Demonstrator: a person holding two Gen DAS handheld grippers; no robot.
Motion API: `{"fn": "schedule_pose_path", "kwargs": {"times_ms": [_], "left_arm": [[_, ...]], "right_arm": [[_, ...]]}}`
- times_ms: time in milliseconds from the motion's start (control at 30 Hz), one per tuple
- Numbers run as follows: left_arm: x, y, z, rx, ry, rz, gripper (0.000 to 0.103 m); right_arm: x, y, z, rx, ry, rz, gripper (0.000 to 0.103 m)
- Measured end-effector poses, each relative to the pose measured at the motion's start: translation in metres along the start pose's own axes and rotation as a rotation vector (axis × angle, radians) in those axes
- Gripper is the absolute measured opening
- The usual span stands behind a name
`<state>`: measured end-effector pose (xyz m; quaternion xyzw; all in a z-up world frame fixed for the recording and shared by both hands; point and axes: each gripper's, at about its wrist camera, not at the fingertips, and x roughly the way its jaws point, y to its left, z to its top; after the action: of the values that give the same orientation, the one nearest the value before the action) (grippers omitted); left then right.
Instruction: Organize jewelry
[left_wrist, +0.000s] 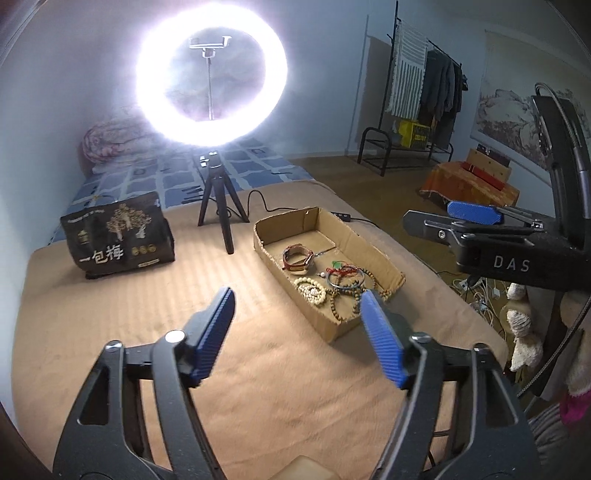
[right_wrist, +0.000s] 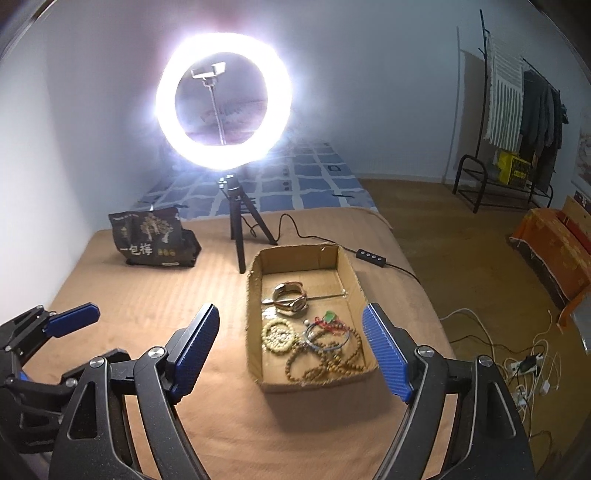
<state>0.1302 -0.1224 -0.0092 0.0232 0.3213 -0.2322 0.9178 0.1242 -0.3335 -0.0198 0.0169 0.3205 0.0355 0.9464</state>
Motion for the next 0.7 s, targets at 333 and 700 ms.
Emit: {"fn": "schedule_pose_path", "kwargs": {"times_ms": [333,700], "left_arm": [[-0.022,-0.002,-0.030,0.025,0.013,0.017,0.084],[-0.045,-0.003,-0.037,0.048,-0.024,0.080,0.097]], "right_arm": [[-0.025,0.020,-0.030,-0.017,-0.045,-0.043,0.081],[-0.037,0.022,-0.034,0.001,-0.090,-0.063,0.082]]}}
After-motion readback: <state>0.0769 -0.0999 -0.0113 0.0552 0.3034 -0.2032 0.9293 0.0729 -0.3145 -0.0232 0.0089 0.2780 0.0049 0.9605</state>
